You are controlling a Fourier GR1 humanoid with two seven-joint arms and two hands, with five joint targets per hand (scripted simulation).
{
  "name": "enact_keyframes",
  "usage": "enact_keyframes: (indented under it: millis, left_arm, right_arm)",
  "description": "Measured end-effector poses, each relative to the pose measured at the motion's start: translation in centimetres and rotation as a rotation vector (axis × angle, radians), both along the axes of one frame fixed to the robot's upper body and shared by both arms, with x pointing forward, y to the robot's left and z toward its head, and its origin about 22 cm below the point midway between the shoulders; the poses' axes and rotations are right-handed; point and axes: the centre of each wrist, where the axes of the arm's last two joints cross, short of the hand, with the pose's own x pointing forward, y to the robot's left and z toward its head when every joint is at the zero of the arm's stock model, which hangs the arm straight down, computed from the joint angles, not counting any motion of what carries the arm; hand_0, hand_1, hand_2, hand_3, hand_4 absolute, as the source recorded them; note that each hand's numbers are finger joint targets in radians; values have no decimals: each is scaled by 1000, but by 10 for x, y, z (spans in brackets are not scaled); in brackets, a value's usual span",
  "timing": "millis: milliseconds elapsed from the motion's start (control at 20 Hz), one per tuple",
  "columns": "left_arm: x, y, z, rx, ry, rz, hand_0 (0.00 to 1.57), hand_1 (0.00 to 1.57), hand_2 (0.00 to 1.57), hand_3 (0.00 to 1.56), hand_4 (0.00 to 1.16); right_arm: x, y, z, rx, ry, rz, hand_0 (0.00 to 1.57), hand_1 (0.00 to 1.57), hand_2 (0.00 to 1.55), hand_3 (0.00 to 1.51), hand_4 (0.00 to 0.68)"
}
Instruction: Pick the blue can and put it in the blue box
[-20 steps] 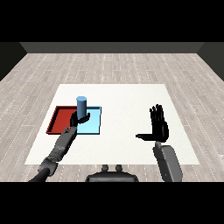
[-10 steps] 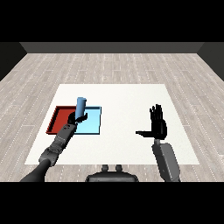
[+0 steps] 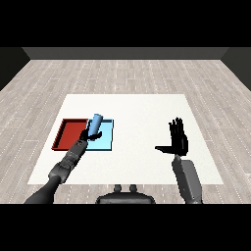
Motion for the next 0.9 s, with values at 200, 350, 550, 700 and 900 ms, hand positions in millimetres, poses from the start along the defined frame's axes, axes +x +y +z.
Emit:
enact_keyframes:
  millis: [200, 350, 550, 700, 900]
  left_arm:
    - [2, -1, 2, -8, 37, -5, 317, 317, 383, 467, 774]
    - [3, -4, 2, 8, 59, -13, 0, 0, 0, 0, 0]
    - [-1, -13, -5, 35, 26, 2, 0, 0, 0, 0, 0]
    - [-6, -18, -10, 20, -57, 63, 0, 0, 0, 0, 0]
    - [0, -19, -2, 3, -286, 145, 0, 0, 0, 0, 0]
  right_arm:
    - [1, 0, 3, 5, -11, -4, 0, 0, 0, 0, 0]
    - [-2, 5, -1, 14, -12, 3, 0, 0, 0, 0, 0]
    - [0, 2, -2, 32, -13, 7, 0, 0, 0, 0, 0]
    - [3, 4, -2, 38, -14, 13, 0, 0, 0, 0, 0]
    - [2, 10, 1, 45, -29, 21, 0, 0, 0, 0, 0]
